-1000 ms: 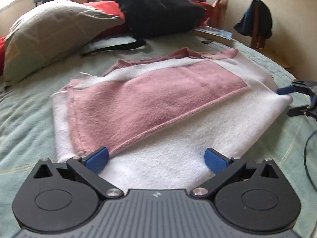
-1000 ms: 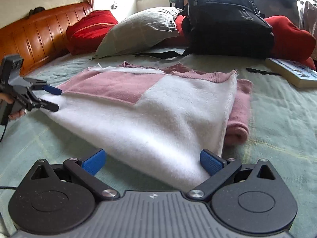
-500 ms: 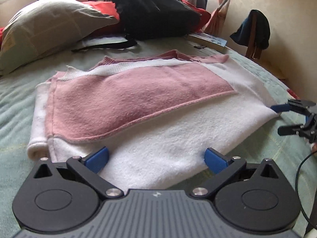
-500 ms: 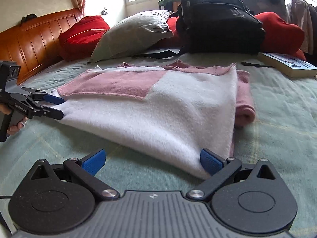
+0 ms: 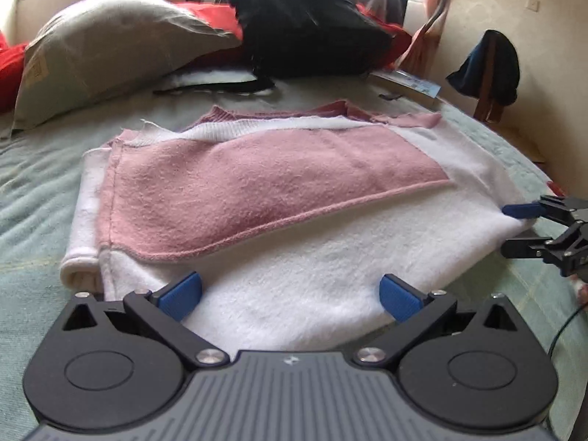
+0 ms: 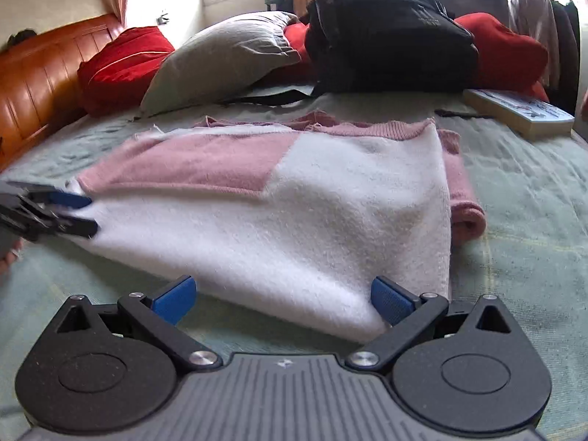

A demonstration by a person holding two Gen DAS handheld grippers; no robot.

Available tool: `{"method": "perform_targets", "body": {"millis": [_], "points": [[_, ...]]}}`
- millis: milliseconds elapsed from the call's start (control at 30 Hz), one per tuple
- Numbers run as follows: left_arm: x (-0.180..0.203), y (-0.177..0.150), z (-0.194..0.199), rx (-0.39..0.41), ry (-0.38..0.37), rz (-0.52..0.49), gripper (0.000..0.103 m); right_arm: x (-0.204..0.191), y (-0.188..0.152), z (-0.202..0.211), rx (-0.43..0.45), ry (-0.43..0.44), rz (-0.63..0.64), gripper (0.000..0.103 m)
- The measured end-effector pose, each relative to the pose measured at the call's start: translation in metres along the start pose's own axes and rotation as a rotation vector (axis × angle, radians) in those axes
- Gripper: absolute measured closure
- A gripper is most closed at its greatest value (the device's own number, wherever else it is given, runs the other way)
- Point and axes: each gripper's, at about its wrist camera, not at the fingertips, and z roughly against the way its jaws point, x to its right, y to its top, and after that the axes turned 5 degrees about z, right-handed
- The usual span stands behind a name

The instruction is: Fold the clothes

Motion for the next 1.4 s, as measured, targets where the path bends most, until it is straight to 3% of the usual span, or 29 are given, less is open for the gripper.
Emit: {"method": "perform_targets", "body": {"millis": [133,367,500,633,733,967,1233,1400], "points": [[0.008,0.005,-0.002,-0.037,0.036,-0.025,0.001,-0.015,0.001,-0.007,-0.038,-0.061,0.109,0.000],[0.024,-0.004,0.024,-0.012,0.099,-0.132,0.001,-0.008,0.005,0.024,-0.019,-0.030,0.067,0.000],[0.026,-0.021,0.031,-0.036,0.157,-0.228,0.001,-0.008,-0.003,0.040,-0.029,-0.064,0.102,0.000],[0.023,-0.031,0.037,-0.030,0.156,-0.232,0.001,-0.010,-0.014,0.046,-0.063,-0.099,0.124,0.000],[0.032,-0.032,0.040,-0.015,0.196,-0.261,0.001,-0.010,-0.022,0.051,-0.081,-0.122,0.132,0.000],[0.074,-0.032,0.029,0.020,0.344,-0.577,0.001,-0.014,-0.015,0.060,-0.062,-0.157,0.194,0.000],[0.081,-0.031,0.011,0.019,0.472,-0.814,0.001,-0.027,-0.006,0.046,-0.081,-0.234,0.396,0.000],[0.086,-0.029,0.005,0.006,0.508,-0.948,0.000,-0.034,-0.004,0.032,-0.118,-0.273,0.516,0.000]]}}
